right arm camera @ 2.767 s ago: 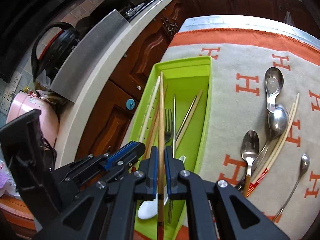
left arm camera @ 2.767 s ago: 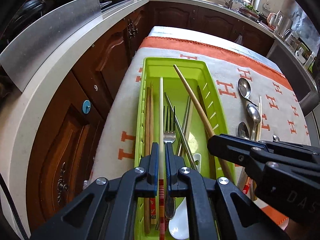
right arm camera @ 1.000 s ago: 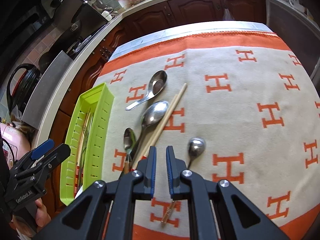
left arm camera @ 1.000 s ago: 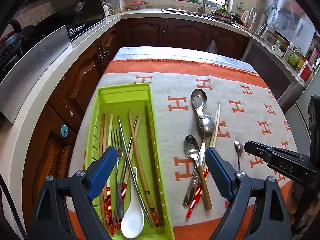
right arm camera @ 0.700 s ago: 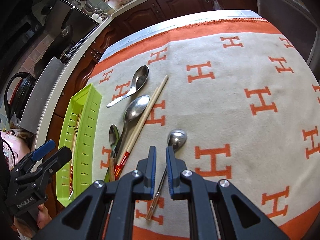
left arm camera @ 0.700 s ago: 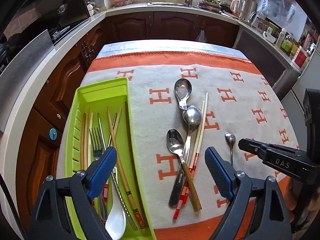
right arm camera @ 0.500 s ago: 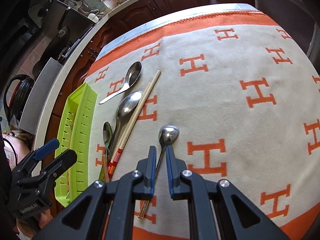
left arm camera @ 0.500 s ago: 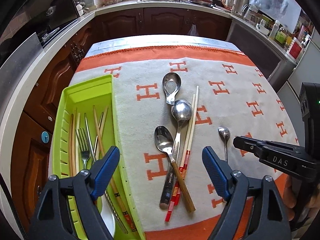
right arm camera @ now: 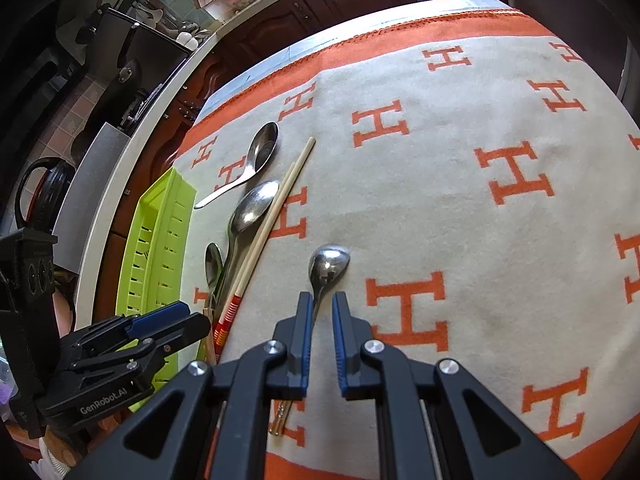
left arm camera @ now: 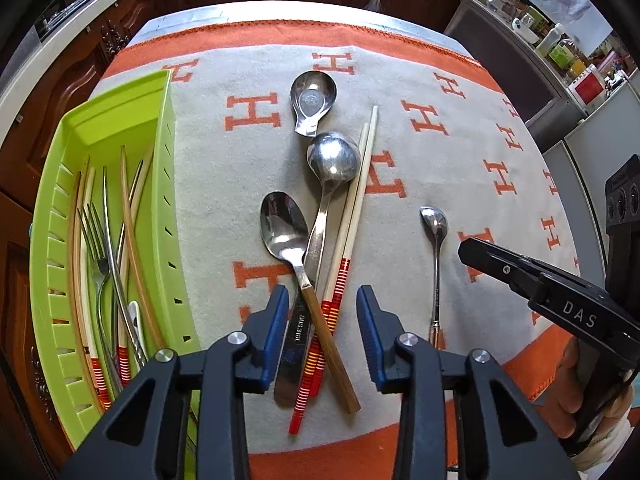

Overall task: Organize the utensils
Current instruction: 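Grasp a wooden-handled steel spoon with the left gripper while the right grasps a small steel spoon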

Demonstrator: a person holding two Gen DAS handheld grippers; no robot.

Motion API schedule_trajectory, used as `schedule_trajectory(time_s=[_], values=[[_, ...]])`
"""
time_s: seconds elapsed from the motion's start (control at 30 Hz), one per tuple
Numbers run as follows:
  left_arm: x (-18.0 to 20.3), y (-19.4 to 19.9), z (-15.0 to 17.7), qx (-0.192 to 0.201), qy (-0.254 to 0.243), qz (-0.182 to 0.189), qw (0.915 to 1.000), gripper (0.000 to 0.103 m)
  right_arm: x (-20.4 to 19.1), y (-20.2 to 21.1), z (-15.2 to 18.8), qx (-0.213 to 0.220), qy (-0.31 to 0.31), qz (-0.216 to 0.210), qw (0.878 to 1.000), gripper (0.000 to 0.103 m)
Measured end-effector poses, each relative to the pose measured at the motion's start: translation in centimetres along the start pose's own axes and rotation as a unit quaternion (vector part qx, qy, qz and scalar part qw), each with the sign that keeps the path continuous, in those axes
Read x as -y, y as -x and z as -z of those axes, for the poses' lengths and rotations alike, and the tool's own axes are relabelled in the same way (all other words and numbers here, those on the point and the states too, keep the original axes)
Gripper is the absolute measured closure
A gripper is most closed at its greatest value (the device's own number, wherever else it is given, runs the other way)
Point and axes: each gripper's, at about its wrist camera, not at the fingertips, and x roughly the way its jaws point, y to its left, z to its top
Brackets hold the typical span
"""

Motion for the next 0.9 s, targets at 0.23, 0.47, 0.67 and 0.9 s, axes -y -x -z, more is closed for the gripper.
schedule_trajectory(time_s=[0.23, 0.47, 0.67, 0.9], values=[[-0.1, -1.3, -0.1, -0.015, 0.01, -0.012, 0.9998, 0.075, 0.6, 0.0, 0.1, 0.001, -0.005, -0.008, 1.0, 0.093], [-0.4, -1.4, -0.2, -0.006, 0.009, -0.027, 0.9996, 0.094, 1.0, 0.1, 0.1, 0.001, -0.01, -0.012, 1.0, 0.093], [-0.3, -0.5, -0.1, 0.009, 0.004, -0.035, 0.9993, 0.098, 0.9, 0.1, 0.2, 0.0, -0.007, -0.014, 1.0, 0.093], [-0.2, 1.0, 0.2, 0.028, 0.001, -0.035, 0.999, 0.098, 0.4, -0.1, 0.2, -0.005, 0.0, -0.016, 1.0, 0.093]])
